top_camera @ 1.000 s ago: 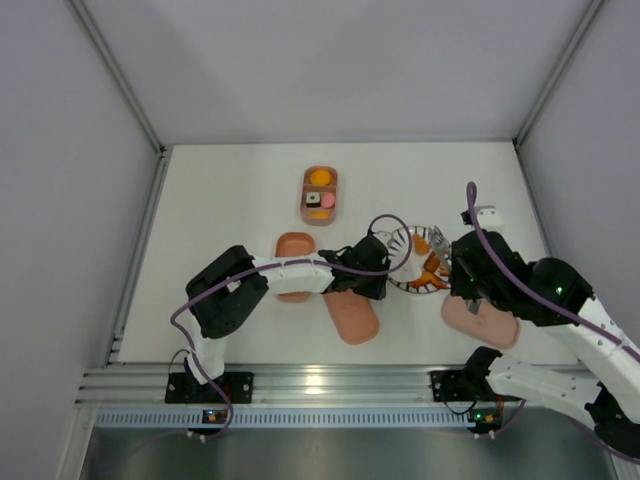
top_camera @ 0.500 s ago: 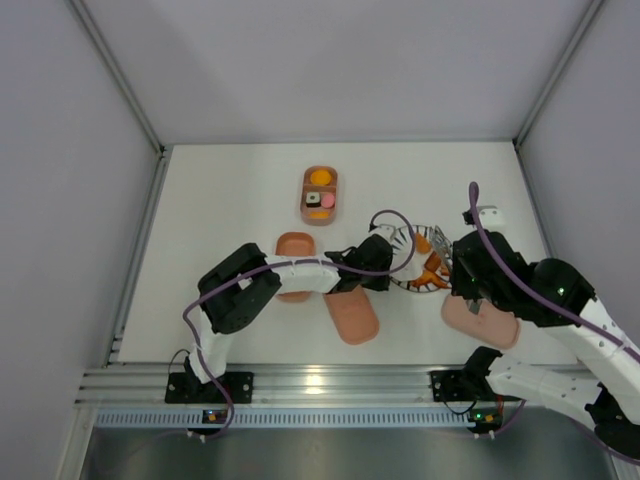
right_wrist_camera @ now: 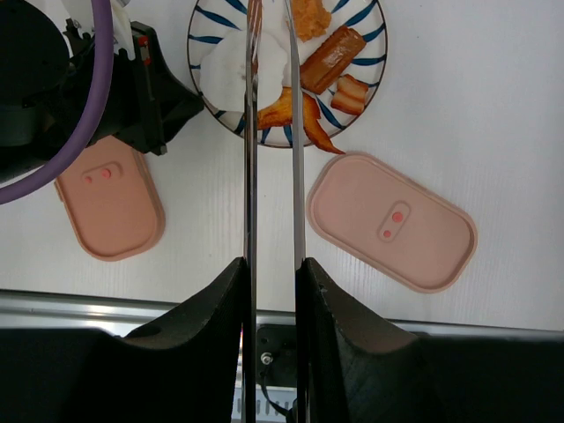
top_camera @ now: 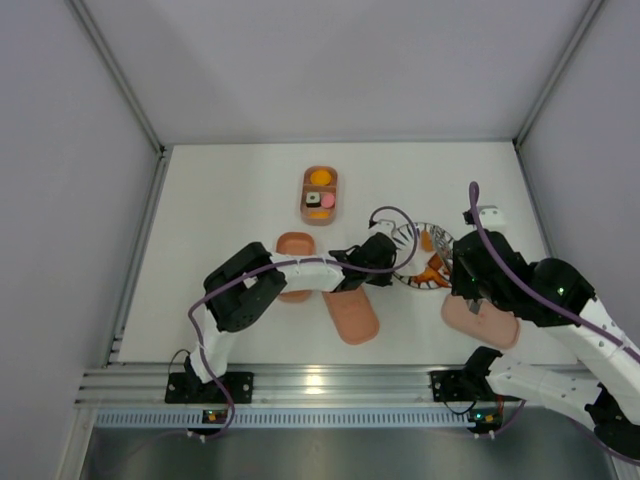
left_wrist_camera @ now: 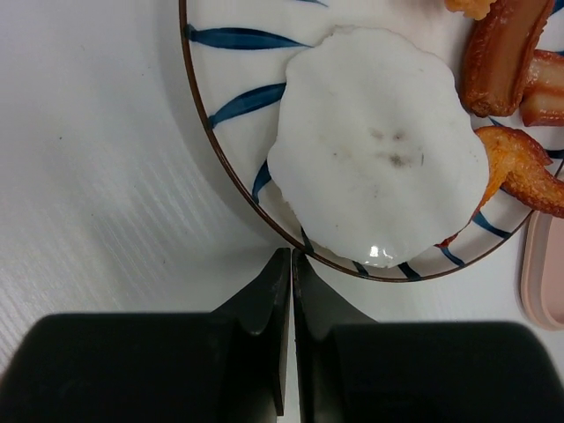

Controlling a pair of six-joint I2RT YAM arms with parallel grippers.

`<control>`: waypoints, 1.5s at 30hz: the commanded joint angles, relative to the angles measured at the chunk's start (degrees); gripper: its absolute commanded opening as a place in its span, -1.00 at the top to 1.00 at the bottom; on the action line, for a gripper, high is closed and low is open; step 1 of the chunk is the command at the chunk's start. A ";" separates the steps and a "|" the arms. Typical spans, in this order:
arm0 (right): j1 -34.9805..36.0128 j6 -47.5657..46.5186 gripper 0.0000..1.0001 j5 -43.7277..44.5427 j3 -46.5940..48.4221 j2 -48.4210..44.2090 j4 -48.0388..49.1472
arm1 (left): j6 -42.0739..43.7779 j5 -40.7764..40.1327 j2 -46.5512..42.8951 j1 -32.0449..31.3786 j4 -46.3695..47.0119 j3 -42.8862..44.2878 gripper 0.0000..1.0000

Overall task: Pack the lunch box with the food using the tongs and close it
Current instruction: Move the plate to the center of the board.

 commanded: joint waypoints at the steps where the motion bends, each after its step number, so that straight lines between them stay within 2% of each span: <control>1: -0.82 -0.11 0.38 0.98 2.49 -0.18 -10.08 | -1.03 -2.60 2.45 0.69 1.09 2.61 0.83; 17: -0.82 -0.11 0.38 1.94 2.23 2.11 -10.00 | -1.47 2.14 8.16 6.40 1.45 14.20 0.79; 28: -0.82 -0.64 0.35 3.00 2.32 3.51 -9.73 | 0.38 8.03 14.76 7.55 1.27 25.45 0.73; 33: -0.82 -1.17 0.33 3.52 2.93 5.79 -9.82 | 0.21 8.21 16.17 8.60 0.83 28.81 0.70; 38: -0.82 -3.19 0.30 4.32 4.69 9.49 -9.99 | 0.55 7.15 13.45 11.14 0.22 28.38 0.66; 45: -0.82 -4.77 0.27 2.30 3.99 10.64 -9.38 | 2.31 3.99 2.13 14.14 -3.47 21.88 0.47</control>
